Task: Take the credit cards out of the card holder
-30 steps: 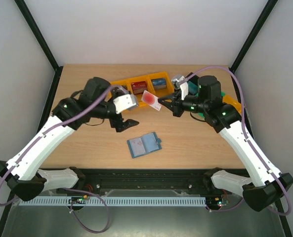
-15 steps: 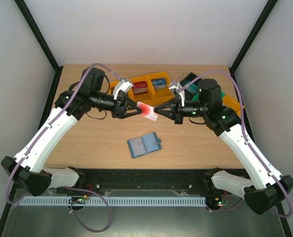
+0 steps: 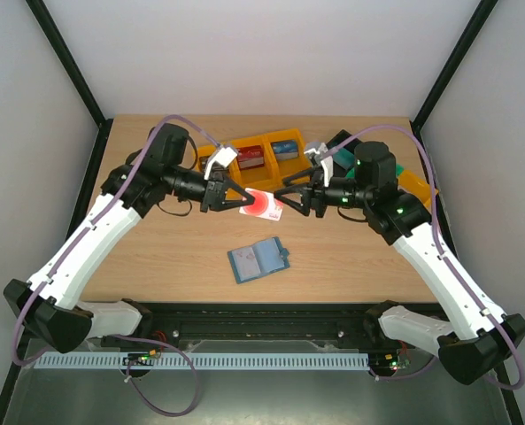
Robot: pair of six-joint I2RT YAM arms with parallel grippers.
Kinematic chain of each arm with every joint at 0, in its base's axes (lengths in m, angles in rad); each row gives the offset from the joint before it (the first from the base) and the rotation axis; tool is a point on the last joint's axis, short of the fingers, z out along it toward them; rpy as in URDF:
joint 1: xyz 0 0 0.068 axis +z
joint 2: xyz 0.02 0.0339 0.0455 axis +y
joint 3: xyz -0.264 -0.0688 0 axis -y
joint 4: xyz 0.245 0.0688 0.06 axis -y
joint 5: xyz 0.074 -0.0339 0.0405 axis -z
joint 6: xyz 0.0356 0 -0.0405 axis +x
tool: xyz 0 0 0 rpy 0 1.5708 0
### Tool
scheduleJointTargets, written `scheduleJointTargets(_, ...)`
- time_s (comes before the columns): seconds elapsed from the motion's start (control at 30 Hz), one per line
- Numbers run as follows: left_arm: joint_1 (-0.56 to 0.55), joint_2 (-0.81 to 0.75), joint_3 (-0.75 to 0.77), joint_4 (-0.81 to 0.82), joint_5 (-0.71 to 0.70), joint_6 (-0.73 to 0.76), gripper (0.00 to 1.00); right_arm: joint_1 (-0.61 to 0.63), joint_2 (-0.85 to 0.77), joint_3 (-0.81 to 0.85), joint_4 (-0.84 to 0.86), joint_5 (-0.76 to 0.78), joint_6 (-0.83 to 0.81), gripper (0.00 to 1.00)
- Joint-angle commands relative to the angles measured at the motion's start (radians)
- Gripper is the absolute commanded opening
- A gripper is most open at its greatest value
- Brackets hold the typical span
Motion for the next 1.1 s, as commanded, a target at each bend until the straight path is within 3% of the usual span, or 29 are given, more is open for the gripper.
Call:
scheduleJointTargets(0.0,0.043,-0.030,-0.038,0.070,-0.062,-0.164,0.02,0.002,-0.048,-0.008,0.078,0.489,0.023,0.73)
scheduleJointTargets(0.1,0.104,-0.024,-0.079,0.142,-0.116,-0.316,0.02,0.039,-0.094,-0.060,0.185,0.767,-0.044,0.74)
scheduleJointTargets(0.17,0.133,-0.013,-0.096,0.178,-0.114,-0.374,0.02,0.132,-0.116,-0.093,0.275,0.951,-0.133,0.73)
scheduleJointTargets(0.3,0.170,0.008,-0.103,0.211,-0.125,-0.434,0.02,0.421,-0.160,-0.243,0.588,1.331,-0.513,0.71)
scheduleJointTargets(0.4,0.179,0.014,-0.108,0.224,-0.125,-0.450,0.02,0.639,-0.154,-0.460,0.932,1.472,-0.980,0.71)
scheduleJointTargets(0.5,0.179,0.015,-0.109,0.227,-0.122,-0.449,0.02,0.762,-0.038,-0.602,1.290,1.519,-1.431,0.71)
scheduleJointTargets(0.57,0.179,0.013,-0.111,0.229,-0.120,-0.448,0.02,0.789,0.079,-0.616,1.536,1.553,-1.594,0.68)
scheduleJointTargets(0.63,0.178,0.010,-0.112,0.228,-0.118,-0.447,0.02,0.792,0.185,-0.602,1.665,1.567,-1.698,0.64)
scheduleJointTargets(0.93,0.183,0.009,-0.121,0.231,-0.106,-0.443,0.02,0.791,0.393,-0.586,2.062,1.573,-1.982,0.55)
scheduleJointTargets(1.07,0.181,0.011,-0.122,0.241,-0.096,-0.444,0.02,0.783,0.386,-0.559,1.962,1.613,-1.925,0.56)
